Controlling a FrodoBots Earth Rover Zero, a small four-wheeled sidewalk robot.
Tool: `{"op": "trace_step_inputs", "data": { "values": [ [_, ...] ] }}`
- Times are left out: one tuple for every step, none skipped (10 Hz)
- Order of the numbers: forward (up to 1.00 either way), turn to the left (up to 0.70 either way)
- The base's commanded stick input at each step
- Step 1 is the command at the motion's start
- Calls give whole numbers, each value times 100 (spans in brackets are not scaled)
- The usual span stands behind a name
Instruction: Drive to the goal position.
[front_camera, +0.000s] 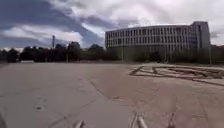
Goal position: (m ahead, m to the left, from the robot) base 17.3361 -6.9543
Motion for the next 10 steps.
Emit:
{"op": "trace_step_inputs", "data": {
  "values": [
    [100, 0],
    [100, 0],
    [100, -20],
    [100, 0],
    [100, 0],
    [100, 0],
    [100, 0],
    [100, 0],
    [100, 0],
    [100, 0]
  ]
}}
